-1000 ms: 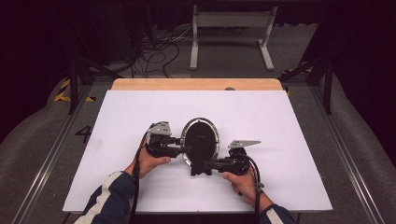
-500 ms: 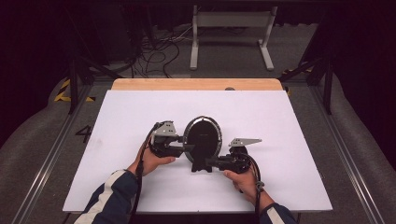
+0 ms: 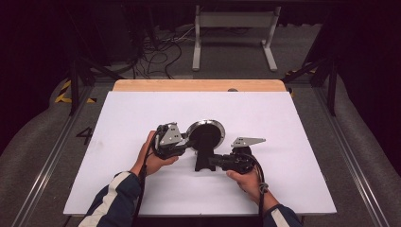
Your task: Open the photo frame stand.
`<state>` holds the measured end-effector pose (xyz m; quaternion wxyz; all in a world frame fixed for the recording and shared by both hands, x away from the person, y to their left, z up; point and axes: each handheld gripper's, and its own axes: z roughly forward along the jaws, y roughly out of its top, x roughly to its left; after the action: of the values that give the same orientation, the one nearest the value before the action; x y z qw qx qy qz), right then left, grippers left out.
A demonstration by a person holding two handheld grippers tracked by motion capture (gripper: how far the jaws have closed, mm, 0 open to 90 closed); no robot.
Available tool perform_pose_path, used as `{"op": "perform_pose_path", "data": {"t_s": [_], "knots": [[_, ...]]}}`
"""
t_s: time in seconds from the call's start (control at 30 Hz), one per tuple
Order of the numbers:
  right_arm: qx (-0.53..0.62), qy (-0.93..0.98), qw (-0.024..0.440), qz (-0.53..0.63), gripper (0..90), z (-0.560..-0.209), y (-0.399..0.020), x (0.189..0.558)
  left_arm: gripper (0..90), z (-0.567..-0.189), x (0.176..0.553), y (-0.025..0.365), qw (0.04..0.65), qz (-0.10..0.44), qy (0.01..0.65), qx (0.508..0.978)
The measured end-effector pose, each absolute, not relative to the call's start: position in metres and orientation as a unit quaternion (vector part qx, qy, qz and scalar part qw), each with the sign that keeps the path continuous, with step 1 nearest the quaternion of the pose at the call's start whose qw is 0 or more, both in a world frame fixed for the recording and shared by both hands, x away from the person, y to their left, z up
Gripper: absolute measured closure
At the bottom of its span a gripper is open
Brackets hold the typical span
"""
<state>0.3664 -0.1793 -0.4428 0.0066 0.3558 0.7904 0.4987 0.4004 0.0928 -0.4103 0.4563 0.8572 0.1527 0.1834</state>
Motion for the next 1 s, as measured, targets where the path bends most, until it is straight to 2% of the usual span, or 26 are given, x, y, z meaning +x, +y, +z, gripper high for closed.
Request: {"op": "perform_pose_path", "data": {"t_s": [0.1, 0.17, 0.37, 0.57, 0.67, 1.0], "knots": [[0.353, 0.794, 0.008, 0.495, 77.1, -0.444, -0.179, 0.366, 70.0, -0.416, 0.403, 0.096, 0.482, 0.148, 0.160, 0.848], [0.351, 0.798, 0.012, 0.490, 76.9, -0.444, -0.178, 0.365, 67.0, -0.421, 0.405, 0.095, 0.484, 0.123, 0.158, 0.852], [0.346, 0.802, 0.018, 0.486, 77.0, -0.445, -0.177, 0.362, 64.6, -0.426, 0.404, 0.093, 0.489, 0.113, 0.165, 0.849], [0.329, 0.820, 0.030, 0.468, 77.9, -0.446, -0.171, 0.360, 67.9, -0.430, 0.406, 0.090, 0.471, 0.113, 0.153, 0.861], [0.330, 0.819, 0.033, 0.469, 77.7, -0.445, -0.172, 0.359, 67.7, -0.431, 0.400, 0.086, 0.457, 0.148, 0.148, 0.865], [0.332, 0.814, 0.035, 0.474, 77.2, -0.443, -0.174, 0.359, 66.8, -0.433, 0.396, 0.082, 0.443, 0.202, 0.137, 0.863]]}}
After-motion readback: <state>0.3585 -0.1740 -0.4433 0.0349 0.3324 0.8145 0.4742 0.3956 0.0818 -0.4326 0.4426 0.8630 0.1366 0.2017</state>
